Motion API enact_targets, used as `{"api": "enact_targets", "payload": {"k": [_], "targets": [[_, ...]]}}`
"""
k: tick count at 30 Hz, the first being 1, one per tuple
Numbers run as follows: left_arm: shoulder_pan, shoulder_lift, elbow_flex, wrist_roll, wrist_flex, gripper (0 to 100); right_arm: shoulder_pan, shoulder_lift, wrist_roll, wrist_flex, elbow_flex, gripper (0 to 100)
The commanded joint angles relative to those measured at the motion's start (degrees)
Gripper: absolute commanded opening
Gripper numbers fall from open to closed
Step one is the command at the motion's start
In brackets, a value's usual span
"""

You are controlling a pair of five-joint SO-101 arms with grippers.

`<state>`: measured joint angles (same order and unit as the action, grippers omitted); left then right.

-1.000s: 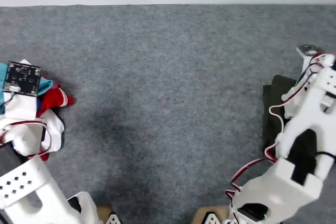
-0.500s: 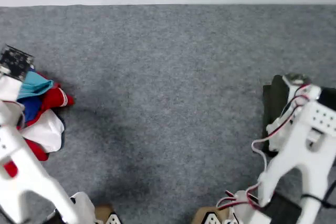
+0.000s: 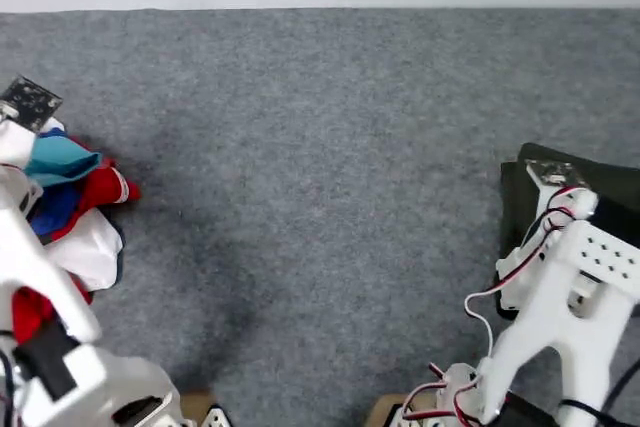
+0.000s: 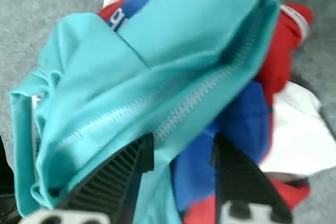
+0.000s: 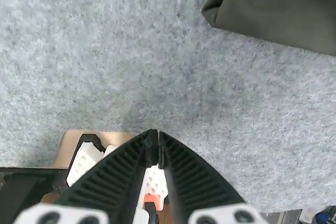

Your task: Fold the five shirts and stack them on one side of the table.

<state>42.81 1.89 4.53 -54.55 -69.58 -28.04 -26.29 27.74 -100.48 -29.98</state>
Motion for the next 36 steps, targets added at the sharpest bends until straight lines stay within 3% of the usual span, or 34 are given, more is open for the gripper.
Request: {"api": "enact_targets", "payload": {"k": [1, 10, 13, 16, 22, 28, 36], "targets": [[0.2, 3.4, -6.5, -0.9, 1.8, 13, 0.9, -1.9, -0.9, -2.4, 0.4, 0.9], [0.0, 12.0, -17.0, -0.9, 1.8, 0, 0.9, -1.8, -0.9, -2.3, 0.4, 0.9], [-0.2, 12.7, -20.2, -0.6, 1.7, 0, 0.9, -1.8, -0.9, -2.2, 0.4, 0.9], [-1.5, 12.6, -25.5, 5.5, 1.4, 0, 0.9, -1.9, -0.9, -2.2, 0.5, 0.9], [-5.9, 12.6, -46.4, 24.7, -3.0, 0, 0.9, -2.0, -0.9, -2.3, 0.8, 0.9], [-18.5, 12.6, -69.1, 37.9, -11.8, 0, 0.9, -2.0, -0.9, -2.3, 0.8, 0.9], [-47.2, 13.1, -85.8, 41.1, -12.9, 0, 0.7, -2.0, -0.9, -2.4, 0.8, 0.9]]}}
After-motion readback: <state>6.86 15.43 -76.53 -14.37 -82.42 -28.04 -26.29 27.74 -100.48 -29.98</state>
